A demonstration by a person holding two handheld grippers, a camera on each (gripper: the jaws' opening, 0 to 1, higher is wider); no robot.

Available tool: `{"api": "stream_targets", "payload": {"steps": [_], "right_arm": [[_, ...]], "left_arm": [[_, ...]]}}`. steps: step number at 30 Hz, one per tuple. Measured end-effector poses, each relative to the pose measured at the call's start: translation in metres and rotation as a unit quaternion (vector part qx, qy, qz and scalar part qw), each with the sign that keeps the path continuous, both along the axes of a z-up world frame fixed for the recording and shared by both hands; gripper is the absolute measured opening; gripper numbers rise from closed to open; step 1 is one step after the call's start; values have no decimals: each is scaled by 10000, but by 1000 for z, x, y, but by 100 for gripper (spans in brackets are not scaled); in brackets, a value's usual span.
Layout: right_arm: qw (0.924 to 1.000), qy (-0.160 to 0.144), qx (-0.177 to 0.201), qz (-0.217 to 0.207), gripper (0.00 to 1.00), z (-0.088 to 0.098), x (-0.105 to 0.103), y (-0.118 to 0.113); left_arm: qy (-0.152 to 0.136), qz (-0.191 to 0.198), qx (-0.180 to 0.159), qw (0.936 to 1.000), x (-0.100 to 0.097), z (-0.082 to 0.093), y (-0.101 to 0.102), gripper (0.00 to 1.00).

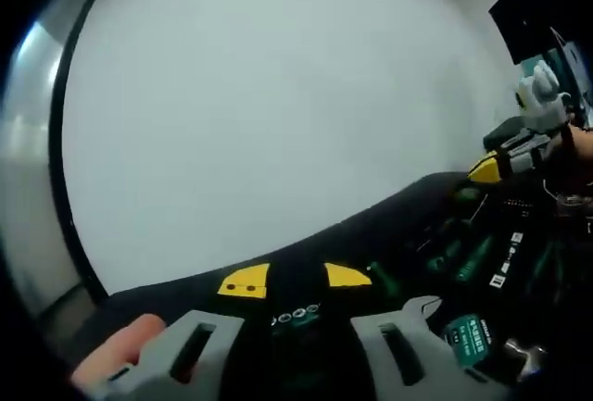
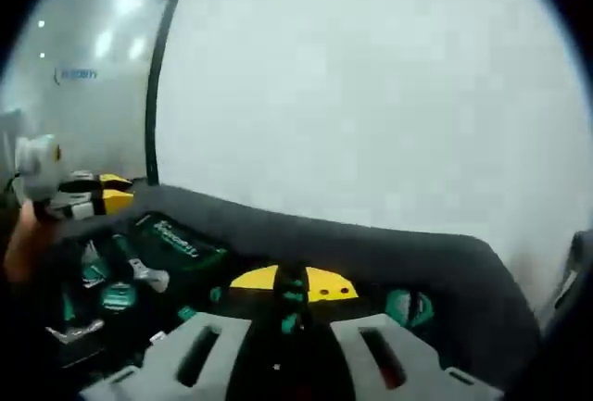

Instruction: Pick up the tools and put them into their designated positions in the toolbox.

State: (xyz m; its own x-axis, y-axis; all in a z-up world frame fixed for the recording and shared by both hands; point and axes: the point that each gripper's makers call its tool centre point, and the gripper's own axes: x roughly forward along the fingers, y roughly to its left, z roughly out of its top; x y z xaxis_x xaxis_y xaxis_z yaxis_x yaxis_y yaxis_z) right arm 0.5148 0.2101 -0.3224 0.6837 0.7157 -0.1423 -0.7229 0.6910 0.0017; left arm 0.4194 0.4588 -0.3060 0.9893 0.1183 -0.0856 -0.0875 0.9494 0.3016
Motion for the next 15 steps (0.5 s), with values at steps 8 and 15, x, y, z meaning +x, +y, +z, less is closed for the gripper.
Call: {"api": "stream_targets", "payload": {"steps": [8, 15], "right_arm": [[9992, -388, -32, -50, 8, 1, -56, -72], [9970, -84, 695, -331, 11, 23, -115, -128]], "left_arm": [[-361, 49, -246, 9990, -7, 16, 13, 23], [-485, 5, -128, 9987, -6, 20, 9, 26]]}}
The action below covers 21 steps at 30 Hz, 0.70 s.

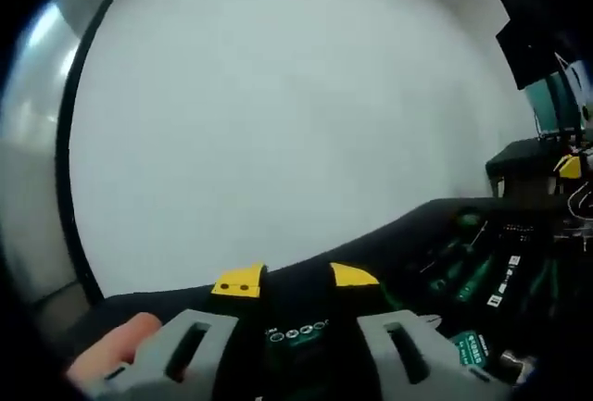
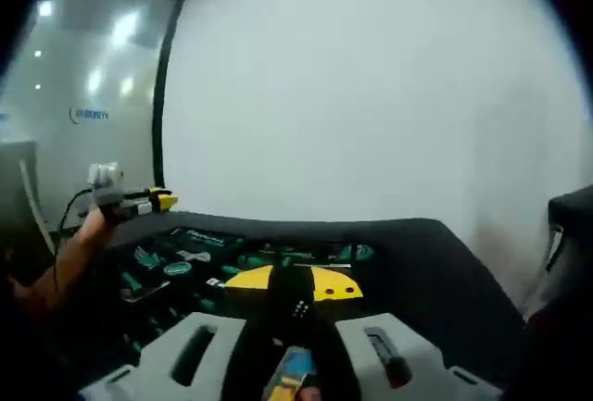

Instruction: Pick up the tools and put them into their designated positions in the toolbox.

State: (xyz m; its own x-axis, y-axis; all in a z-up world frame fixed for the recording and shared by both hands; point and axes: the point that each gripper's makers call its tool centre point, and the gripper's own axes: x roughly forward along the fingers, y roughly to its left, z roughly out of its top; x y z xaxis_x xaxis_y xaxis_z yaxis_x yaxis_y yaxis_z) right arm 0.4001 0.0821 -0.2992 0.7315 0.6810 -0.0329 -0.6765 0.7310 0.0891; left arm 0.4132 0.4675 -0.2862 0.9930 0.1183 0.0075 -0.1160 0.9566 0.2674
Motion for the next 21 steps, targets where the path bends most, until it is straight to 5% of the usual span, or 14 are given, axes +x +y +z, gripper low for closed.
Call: {"api": "stream_targets", "payload": {"steps": [5, 10, 14, 19, 21], "right_arm": [[9972, -610, -244, 348, 12, 14, -42, -19], [9961, -531, -54, 700, 13, 2, -70, -26], [9902, -688, 31, 1217, 15, -6, -96, -20], [9796, -893, 31, 1797, 18, -21, -125, -13], [9752, -919, 118, 2009, 19, -25, -138, -7]], "left_arm": [[-89, 121, 205, 9997, 4, 4, 2, 28], [-7, -114, -338, 9994, -4, -2, -7, 32], [-335, -394, -268, 9983, -55, 8, -33, 32], [-560, -667, -518, 9949, -118, 6, -49, 32], [-881, -826, -677, 9904, -142, 12, -57, 31]]}}
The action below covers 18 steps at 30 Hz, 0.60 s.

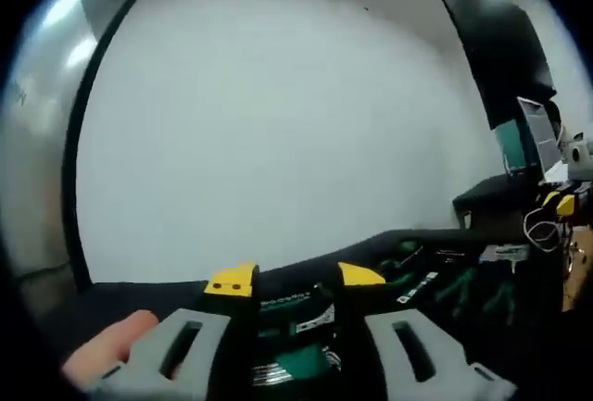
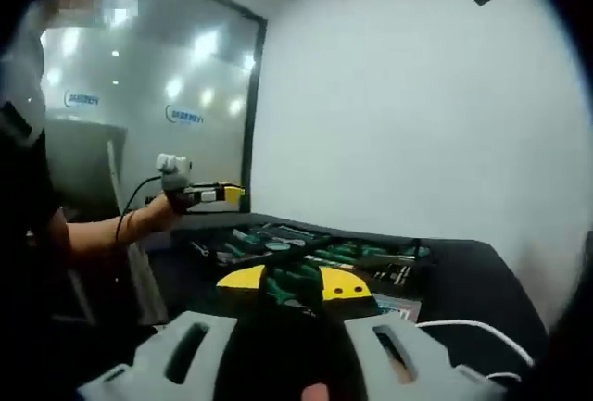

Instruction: Pick up the tools and put them into their designated positions in the toolbox.

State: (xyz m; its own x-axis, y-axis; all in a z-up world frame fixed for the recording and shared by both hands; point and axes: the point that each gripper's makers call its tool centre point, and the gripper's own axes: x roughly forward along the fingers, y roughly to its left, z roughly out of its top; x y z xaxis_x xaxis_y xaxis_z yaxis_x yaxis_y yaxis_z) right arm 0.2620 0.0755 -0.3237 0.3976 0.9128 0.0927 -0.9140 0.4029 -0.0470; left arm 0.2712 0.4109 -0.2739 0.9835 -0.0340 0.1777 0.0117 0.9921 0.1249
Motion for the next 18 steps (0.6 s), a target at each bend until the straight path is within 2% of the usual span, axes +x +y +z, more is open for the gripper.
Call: {"api": "stream_targets", "payload": {"steps": [2, 5, 6, 8, 9, 10, 11, 13, 15, 18], "right_arm": [[9999, -8, 64, 125, 23, -1, -7, 5], [9996, -155, 172, 174, 26, 3, -9, 11], [9993, -185, 274, 173, 26, 7, -6, 12], [9991, -142, 377, 100, 26, 10, 3, 14], [9989, -192, 429, 35, 26, 12, 12, 17], [9987, -234, 456, 2, 27, 14, 16, 19], [9986, -295, 434, -38, 27, 15, 24, 22], [9982, -429, 394, -142, 29, 16, 41, 27], [9981, -446, 413, -142, 29, 16, 56, 32], [9973, -486, 526, -158, 27, 14, 76, 40]], "left_arm": [[-181, -179, -206, 9995, -15, 3, -6, 31], [-300, -425, -124, 9986, -36, 2, -19, 36], [-406, -563, -72, 9976, -37, 6, -23, 37], [-392, -967, -240, 9942, -34, 6, -31, 43], [-426, -880, -259, 9949, -31, 6, -25, 52], [-389, -907, -300, 9947, -29, 2, -25, 56], [-357, -1057, -366, 9931, -29, -3, -29, 56], [-340, -1104, -389, 9925, -28, -15, -30, 59], [-260, -1237, -340, 9914, -26, -29, -35, 65], [-299, -1453, -324, 9884, -30, -37, -50, 68]]}}
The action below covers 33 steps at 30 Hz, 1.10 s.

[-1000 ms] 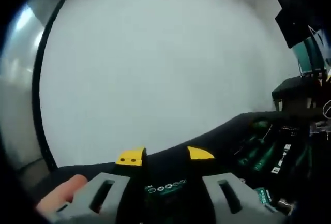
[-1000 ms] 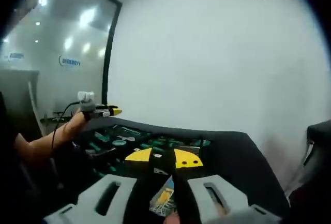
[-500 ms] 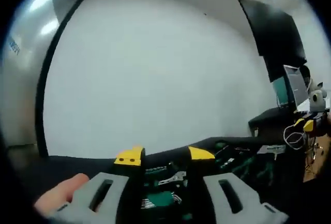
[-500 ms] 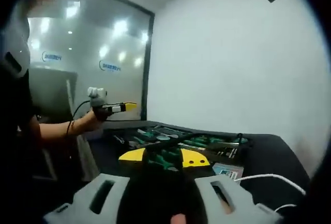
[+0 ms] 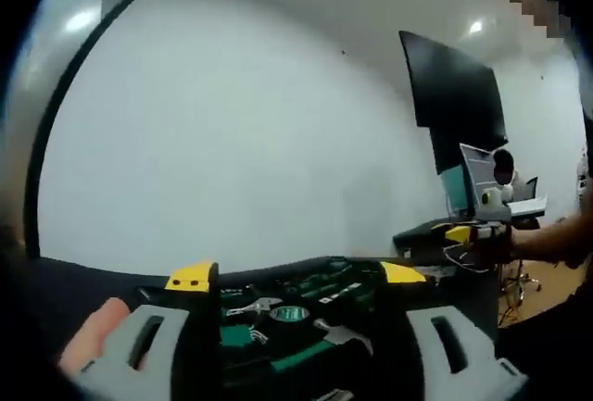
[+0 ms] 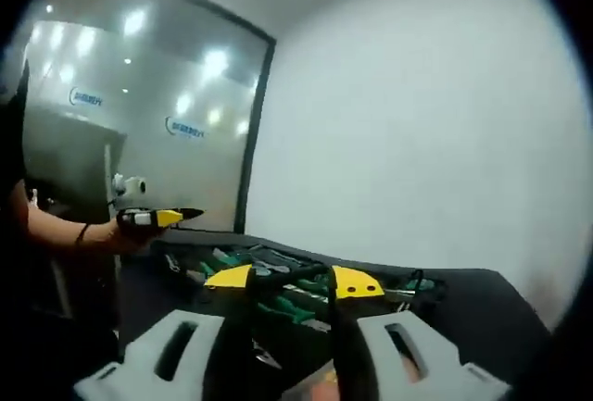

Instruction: Pick up the tools and put them into their designated positions in the toolbox.

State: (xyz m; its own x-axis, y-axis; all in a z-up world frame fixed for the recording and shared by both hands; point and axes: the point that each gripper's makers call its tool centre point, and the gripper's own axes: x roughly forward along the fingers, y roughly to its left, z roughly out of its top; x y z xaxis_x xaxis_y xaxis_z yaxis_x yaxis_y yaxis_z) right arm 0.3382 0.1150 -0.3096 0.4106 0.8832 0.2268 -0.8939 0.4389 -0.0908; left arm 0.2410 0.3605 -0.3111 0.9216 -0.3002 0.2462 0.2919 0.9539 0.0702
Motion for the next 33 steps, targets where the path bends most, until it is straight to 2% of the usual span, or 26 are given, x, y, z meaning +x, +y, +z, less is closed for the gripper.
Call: {"api": "stream_targets", "payload": {"steps": [1, 3, 4, 6, 7, 8, 9, 10, 14, 18, 27, 33], "right_arm": [[9998, 167, 15, 100, 28, -4, 3, 4], [9998, 167, 19, 47, 29, -6, 12, 7], [9998, 185, 25, 10, 29, -6, 15, 7], [9998, 32, 146, -116, 29, -2, 18, 3], [9998, 27, 183, -91, 29, -3, 17, 2], [9998, 44, 184, -74, 31, -10, 21, -1], [9999, 146, 9, 10, 33, -17, 22, 1], [9999, 140, 18, 67, 35, -16, 24, 2], [9997, 208, 59, 108, 36, -18, 23, 1], [9996, 215, 182, 72, 36, -16, 25, -4], [9998, 127, -5, 180, 31, -20, 17, 3], [9998, 170, 5, 140, 30, -20, 20, 2]], "left_arm": [[49, -6, 34, 10000, 0, -3, -6, 68], [92, 30, 45, 9999, 1, -8, -4, 67], [81, 41, -67, 9999, 0, -11, -2, 66], [-15, 28, -66, 10000, -5, -5, -2, 62], [-151, -80, -255, 9995, -7, 2, -6, 62], [-92, -110, -273, 9995, -7, -1, -6, 61], [-57, -118, -257, 9996, -8, -2, -7, 60], [-20, -150, -293, 9995, -9, -3, -8, 58], [16, -215, -354, 9991, -6, -6, -1, 55], [87, -157, -239, 9996, 0, -11, 5, 55], [172, -66, -324, 9993, 3, -13, 14, 46], [145, -106, -399, 9990, 2, -11, 14, 46]]}}
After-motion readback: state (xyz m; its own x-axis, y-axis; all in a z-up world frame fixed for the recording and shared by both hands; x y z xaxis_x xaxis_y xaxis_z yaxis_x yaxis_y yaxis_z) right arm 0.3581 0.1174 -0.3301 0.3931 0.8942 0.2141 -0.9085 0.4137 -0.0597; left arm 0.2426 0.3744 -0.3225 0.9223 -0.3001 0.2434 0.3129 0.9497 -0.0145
